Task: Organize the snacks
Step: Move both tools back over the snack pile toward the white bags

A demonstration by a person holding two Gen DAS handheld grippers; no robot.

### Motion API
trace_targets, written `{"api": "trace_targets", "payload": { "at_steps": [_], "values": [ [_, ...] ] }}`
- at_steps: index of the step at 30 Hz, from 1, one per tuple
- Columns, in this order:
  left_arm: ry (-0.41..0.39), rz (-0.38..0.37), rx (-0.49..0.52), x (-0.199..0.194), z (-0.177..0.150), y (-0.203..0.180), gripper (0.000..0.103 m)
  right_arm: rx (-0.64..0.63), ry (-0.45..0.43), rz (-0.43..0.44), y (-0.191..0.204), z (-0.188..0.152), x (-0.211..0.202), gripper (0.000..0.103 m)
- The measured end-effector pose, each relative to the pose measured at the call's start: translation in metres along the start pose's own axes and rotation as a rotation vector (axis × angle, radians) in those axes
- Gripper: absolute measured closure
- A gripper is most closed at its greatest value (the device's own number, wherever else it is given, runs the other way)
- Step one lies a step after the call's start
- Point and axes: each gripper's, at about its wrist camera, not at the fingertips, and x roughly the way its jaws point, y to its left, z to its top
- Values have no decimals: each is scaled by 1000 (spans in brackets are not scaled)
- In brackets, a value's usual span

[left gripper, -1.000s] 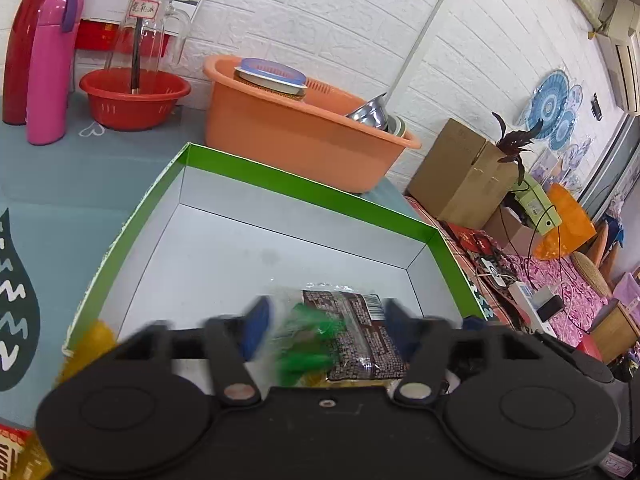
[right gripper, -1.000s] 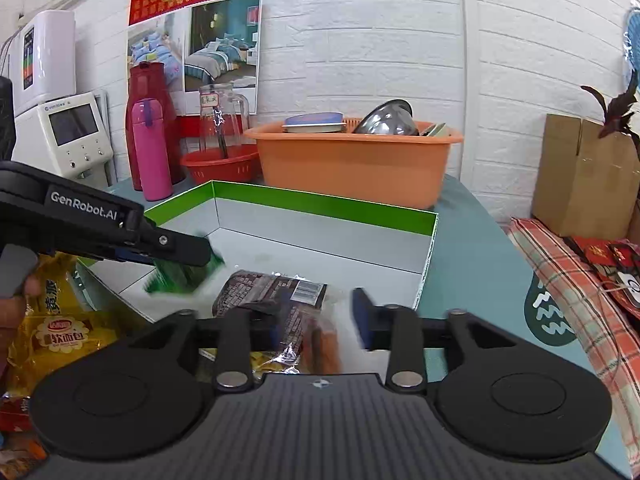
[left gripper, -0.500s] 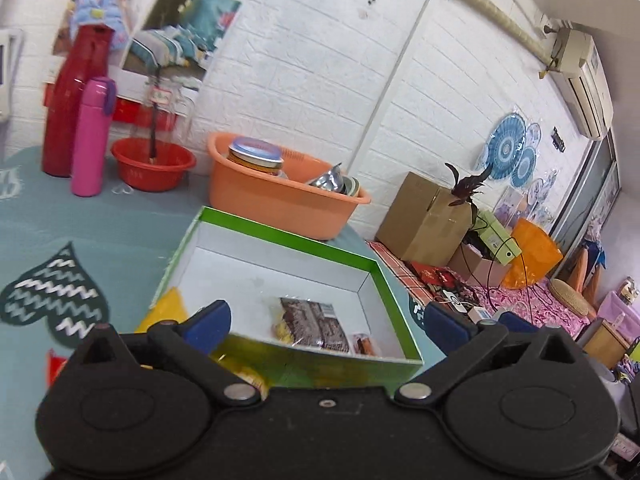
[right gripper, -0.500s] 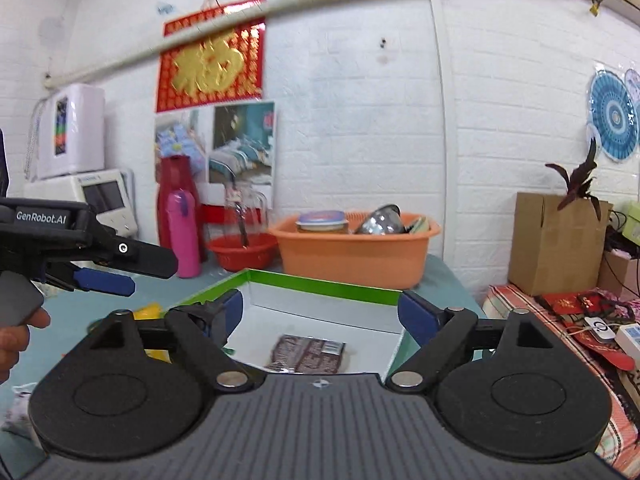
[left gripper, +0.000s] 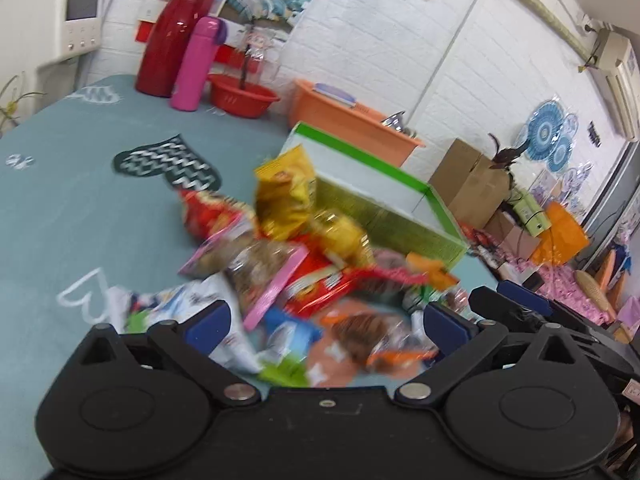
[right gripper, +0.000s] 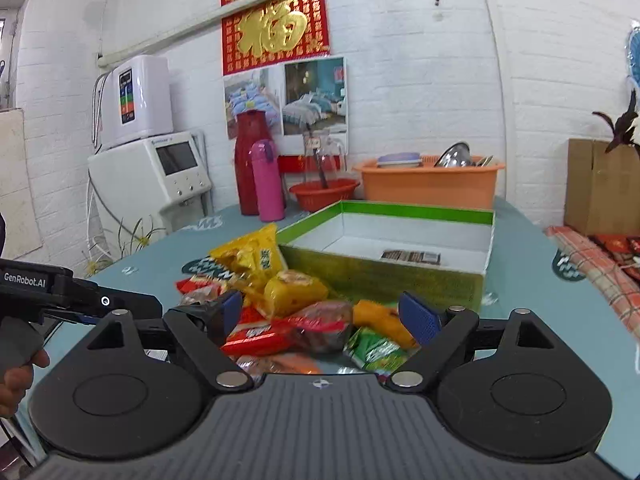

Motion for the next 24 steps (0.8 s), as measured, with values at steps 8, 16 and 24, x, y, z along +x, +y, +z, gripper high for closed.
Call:
{"api": "trace_targets", "payload": {
  "at_steps": [8,16,24],
  "values": [
    [-26,86,-40,-17,-13,40,0,-16,151,217,51,-27,21,2],
    [-49,62,-49,-28,-9,49,0,-80,227,277,91,-38,50,7],
    [-31,87,-60,-19,-6,66,0,-126,208,323,109,-36,66,7]
  ]
}}
